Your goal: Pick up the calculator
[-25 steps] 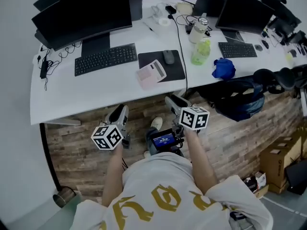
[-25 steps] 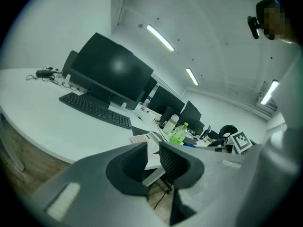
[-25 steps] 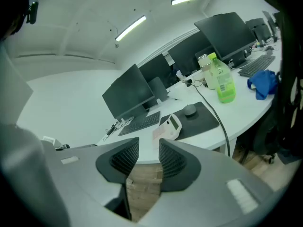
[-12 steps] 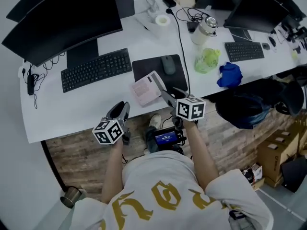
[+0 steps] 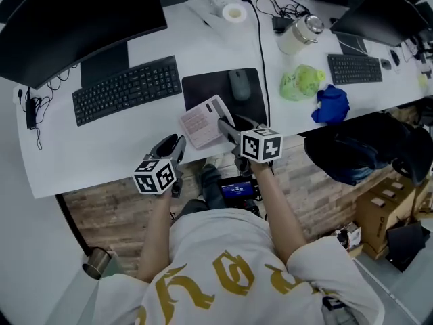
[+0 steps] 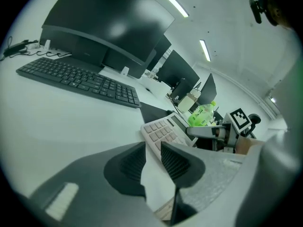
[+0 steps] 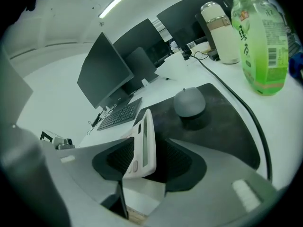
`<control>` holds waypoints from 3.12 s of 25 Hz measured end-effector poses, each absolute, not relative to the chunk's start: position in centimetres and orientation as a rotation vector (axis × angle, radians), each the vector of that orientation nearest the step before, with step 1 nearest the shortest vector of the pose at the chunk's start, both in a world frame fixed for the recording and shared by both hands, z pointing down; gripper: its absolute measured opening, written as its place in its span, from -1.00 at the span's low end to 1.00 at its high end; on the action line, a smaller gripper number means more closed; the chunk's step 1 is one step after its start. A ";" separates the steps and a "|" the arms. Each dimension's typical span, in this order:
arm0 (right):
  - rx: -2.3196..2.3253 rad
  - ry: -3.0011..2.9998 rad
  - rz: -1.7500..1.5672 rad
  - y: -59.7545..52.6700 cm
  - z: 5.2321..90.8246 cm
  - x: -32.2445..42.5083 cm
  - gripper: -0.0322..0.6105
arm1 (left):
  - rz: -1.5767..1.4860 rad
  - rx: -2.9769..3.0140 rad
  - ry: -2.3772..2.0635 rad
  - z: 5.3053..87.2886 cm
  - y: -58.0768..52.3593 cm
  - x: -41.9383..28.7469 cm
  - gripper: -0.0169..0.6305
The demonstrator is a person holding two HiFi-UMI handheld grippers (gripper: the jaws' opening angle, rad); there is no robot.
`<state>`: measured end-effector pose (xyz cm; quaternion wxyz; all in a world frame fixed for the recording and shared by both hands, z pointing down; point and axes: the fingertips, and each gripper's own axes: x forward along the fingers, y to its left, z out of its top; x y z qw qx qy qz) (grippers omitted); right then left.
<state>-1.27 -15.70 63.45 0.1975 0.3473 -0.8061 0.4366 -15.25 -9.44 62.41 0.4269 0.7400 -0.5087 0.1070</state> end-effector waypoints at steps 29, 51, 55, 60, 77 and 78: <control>0.811 -2.234 1.698 -16.2 63.7 -3.8 -0.57 | 0.219 1.800 -1.248 63.0 -12.0 -14.7 -0.65; 0.937 -2.414 1.962 -20.5 54.4 -1.9 -0.58 | -0.095 1.953 -1.419 51.9 -16.7 -16.5 -0.68; 0.982 -2.446 1.955 -20.6 52.5 -1.2 -0.58 | -0.160 2.002 -1.425 49.6 -17.3 -16.2 -0.68; 1.007 -2.470 1.972 -20.3 51.1 -1.1 -0.58 | -0.181 2.048 -1.423 47.9 -17.9 -16.0 -0.68; 1.065 -2.485 2.022 -20.1 50.4 -0.2 -0.58 | -0.180 2.075 -1.388 47.6 -18.1 -15.1 -0.68; 1.067 -2.484 2.023 -20.1 50.4 -0.1 -0.58 | -0.179 2.076 -1.387 47.6 -18.2 -15.1 -0.68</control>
